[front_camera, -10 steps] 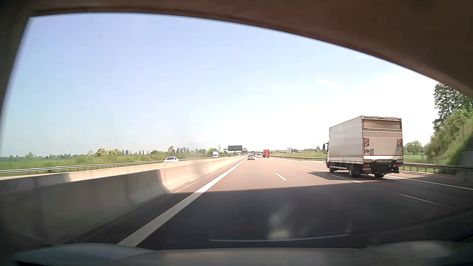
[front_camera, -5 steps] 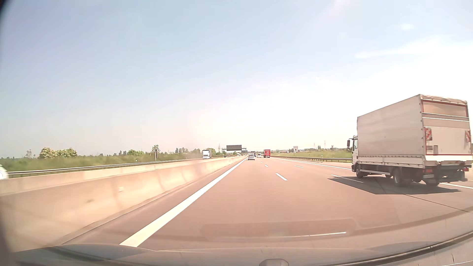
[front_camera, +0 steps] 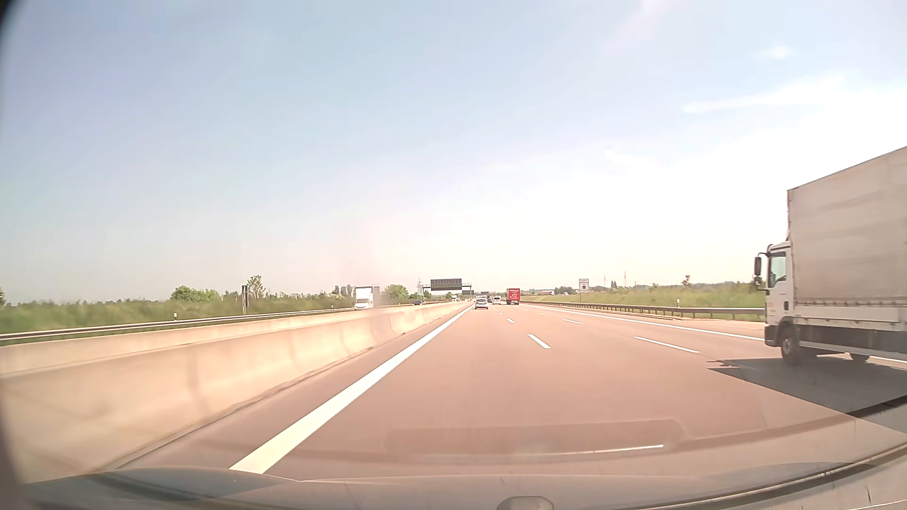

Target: Follow the waypoints while adhering to traffic rules and regulations

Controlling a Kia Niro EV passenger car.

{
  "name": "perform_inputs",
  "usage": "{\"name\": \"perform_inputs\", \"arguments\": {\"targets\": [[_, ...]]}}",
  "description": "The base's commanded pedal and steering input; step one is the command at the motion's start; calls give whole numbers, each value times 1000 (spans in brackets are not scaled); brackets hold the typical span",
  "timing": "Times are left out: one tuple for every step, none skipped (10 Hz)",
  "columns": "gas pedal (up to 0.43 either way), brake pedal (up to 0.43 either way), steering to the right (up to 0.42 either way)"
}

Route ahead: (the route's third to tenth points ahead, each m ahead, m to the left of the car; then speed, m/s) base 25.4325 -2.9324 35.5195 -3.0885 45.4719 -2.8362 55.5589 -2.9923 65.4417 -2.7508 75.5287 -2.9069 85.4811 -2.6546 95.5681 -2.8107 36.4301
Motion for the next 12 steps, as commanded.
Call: {"name": "perform_inputs", "arguments": {"targets": [[370,0,-2],[370,0,-1],[370,0,-2],[370,0,-1],[370,0,-1],[370,0,-2],[370,0,-2],[370,0,-1],[370,0,1],[370,0,1],[370,0,1],[390,0,1]]}}
